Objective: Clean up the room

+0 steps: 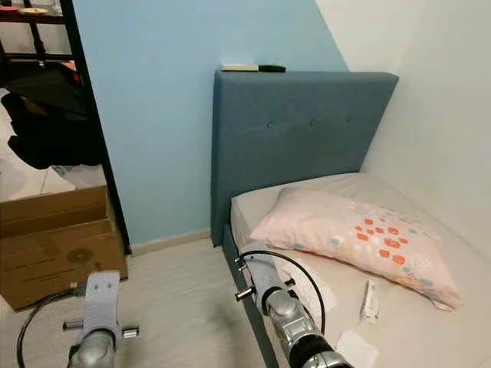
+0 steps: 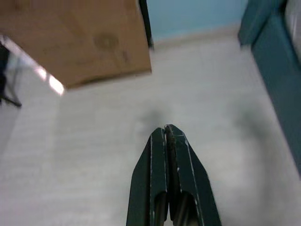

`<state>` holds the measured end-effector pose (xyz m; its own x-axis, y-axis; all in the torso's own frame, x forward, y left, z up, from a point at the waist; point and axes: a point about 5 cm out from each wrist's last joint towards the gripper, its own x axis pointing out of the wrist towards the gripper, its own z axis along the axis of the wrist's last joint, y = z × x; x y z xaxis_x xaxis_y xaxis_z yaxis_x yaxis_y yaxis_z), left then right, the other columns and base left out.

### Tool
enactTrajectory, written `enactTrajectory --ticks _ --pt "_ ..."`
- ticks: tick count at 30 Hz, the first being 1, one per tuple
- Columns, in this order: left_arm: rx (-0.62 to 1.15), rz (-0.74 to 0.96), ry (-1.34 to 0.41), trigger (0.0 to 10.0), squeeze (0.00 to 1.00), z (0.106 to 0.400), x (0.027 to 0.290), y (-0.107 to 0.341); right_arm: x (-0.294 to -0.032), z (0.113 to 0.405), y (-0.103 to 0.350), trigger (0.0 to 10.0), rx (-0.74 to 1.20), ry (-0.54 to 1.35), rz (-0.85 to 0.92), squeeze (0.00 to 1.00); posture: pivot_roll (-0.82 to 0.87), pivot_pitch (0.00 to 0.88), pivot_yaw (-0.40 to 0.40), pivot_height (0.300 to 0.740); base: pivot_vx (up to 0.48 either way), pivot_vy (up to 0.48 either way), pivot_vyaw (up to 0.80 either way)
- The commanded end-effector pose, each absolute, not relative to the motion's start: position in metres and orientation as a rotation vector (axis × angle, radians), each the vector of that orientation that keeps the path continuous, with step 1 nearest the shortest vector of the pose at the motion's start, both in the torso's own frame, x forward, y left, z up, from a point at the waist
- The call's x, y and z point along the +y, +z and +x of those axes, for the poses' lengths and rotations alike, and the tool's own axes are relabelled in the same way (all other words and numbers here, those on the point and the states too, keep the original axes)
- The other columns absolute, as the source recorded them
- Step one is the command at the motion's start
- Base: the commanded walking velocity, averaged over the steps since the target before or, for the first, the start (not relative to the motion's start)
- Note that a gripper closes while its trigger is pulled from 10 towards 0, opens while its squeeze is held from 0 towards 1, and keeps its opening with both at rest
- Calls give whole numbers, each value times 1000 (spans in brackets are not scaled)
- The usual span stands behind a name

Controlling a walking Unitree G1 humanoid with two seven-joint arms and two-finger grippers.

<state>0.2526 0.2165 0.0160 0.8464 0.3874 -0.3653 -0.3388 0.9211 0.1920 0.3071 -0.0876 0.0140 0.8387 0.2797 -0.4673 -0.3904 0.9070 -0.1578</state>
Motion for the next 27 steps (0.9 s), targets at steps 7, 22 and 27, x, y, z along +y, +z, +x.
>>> enactTrajectory --ticks 7,22,27 --pt "332 145 333 10000 0 262 205 33 -115 318 30 10000 333 184 -177 0 56 0 -66 740 0 0 0" --pt "319 238 276 10000 0 255 209 46 -160 305 33 10000 261 66 -171 0 69 0 13 740 0 0 0" --pt "331 127 279 10000 0 248 211 23 -141 297 14 10000 360 106 -160 0 9 0 -38 740 0 0 0"
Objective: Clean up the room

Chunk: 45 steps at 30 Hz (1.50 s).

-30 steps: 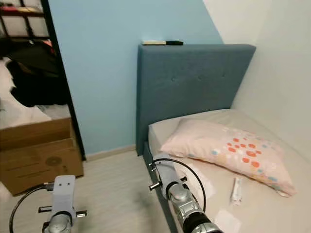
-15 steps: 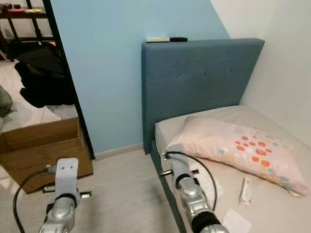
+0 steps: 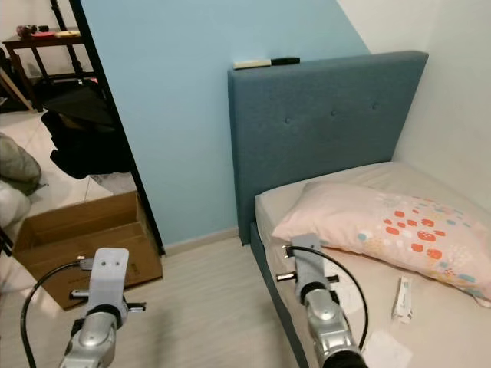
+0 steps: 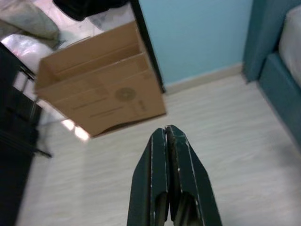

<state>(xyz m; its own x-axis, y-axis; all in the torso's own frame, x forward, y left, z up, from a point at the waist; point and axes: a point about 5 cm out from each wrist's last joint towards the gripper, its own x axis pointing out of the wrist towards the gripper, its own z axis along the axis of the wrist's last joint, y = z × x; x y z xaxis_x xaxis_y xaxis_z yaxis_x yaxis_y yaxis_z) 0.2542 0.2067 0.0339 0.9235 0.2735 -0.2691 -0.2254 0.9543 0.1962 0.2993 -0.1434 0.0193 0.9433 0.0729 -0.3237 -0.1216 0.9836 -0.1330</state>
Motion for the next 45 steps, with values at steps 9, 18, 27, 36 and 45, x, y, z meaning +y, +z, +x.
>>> enactTrajectory --ticks 9,18,27,36,45 --pt "393 -30 353 10000 0 243 210 11 -133 291 2 10000 453 204 -195 0 19 0 -53 740 0 0 0" --pt "420 75 247 10000 0 244 194 9 -131 292 1 10000 458 179 -192 0 23 0 -18 740 0 0 0" --pt "375 81 290 10000 0 246 192 11 -130 298 7 10000 445 164 -167 0 18 0 -29 740 0 0 -47" --pt "349 95 304 10000 0 246 190 17 -130 302 9 10000 456 181 -185 0 22 0 -37 740 0 0 -715" --pt "316 125 273 10000 0 246 189 22 -129 302 8 10000 469 168 -176 0 24 0 -33 740 0 0 -800"
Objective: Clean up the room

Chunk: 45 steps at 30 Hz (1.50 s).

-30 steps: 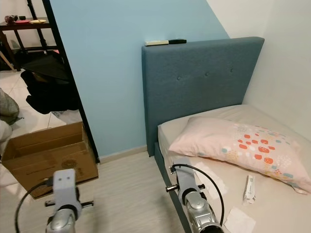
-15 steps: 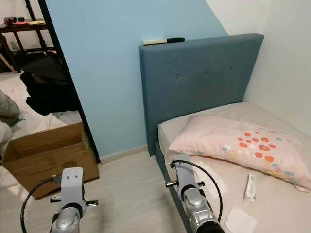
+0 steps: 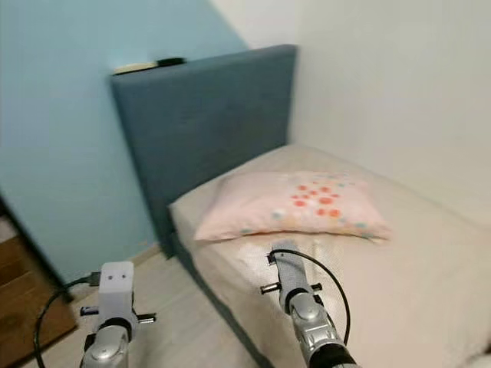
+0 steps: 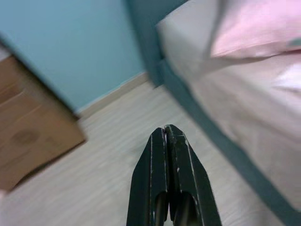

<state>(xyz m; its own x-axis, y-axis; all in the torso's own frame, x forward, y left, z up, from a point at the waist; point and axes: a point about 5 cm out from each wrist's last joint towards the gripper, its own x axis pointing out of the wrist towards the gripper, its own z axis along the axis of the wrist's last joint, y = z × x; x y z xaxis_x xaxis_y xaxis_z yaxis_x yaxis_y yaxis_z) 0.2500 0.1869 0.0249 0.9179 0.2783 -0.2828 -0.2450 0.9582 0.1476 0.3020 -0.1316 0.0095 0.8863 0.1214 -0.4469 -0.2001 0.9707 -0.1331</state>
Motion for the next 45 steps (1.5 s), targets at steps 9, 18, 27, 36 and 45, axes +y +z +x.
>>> enactTrajectory --ticks 9,18,27,36,45 --pt "295 133 285 10000 0 247 190 26 -132 302 8 10000 475 161 -175 0 22 0 -33 740 0 0 -800" --pt "284 152 277 10000 0 250 189 28 -136 302 8 10000 480 137 -169 0 20 0 -29 740 0 0 -800" --pt "268 139 275 10000 0 251 189 30 -142 304 9 10000 469 107 -180 0 16 0 -24 740 0 0 -800" --pt "252 123 278 10000 0 253 185 32 -143 305 11 10000 463 96 -182 0 14 0 -27 740 0 0 -800" --pt "306 155 268 10000 0 249 185 24 -145 306 12 10000 457 106 -205 0 13 0 -27 740 0 0 -800"
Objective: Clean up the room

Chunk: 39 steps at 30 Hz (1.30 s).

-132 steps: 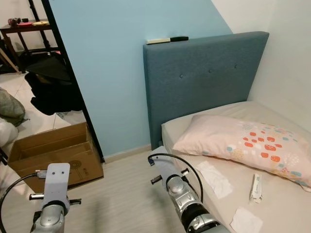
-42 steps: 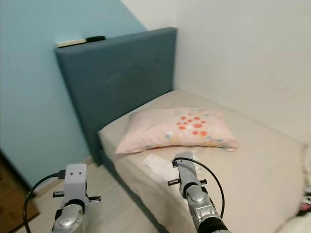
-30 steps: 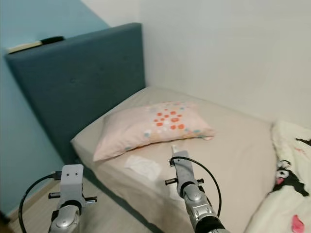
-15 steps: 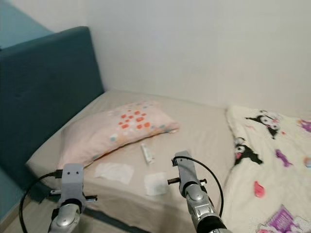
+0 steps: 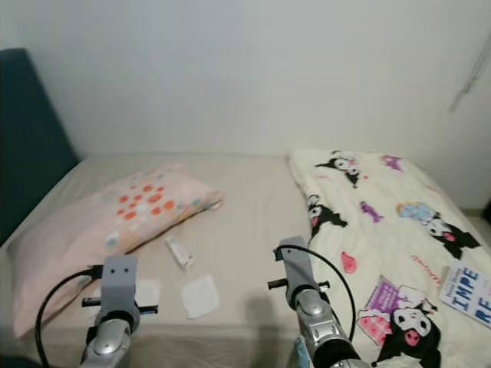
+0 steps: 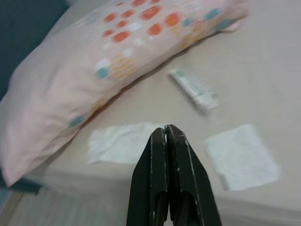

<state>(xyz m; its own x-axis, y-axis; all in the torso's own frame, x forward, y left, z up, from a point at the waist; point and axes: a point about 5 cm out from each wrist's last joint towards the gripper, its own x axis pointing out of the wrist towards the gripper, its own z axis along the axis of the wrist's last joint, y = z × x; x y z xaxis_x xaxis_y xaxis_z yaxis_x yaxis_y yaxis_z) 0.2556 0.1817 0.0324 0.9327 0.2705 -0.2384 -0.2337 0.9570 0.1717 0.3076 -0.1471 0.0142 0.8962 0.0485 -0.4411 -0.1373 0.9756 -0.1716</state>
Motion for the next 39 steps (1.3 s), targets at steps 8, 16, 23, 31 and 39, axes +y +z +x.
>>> enactTrajectory --ticks 8,16,23,31,39 --pt "308 160 298 10000 0 246 188 22 -146 306 12 10000 450 122 -233 0 14 0 -26 740 0 0 -800" --pt "294 134 297 10000 0 239 190 20 -131 303 20 10000 288 338 -464 0 11 0 -24 740 0 0 -363" --pt "248 130 285 10000 0 240 186 26 -127 299 19 10000 261 370 -480 0 15 0 -33 740 0 0 0" --pt "237 125 269 10000 0 241 183 28 -120 297 18 10000 252 397 -475 0 8 0 -29 740 0 0 0" --pt "235 134 251 10000 0 241 181 27 -121 296 17 10000 244 392 -461 0 8 0 -28 740 0 235 0"
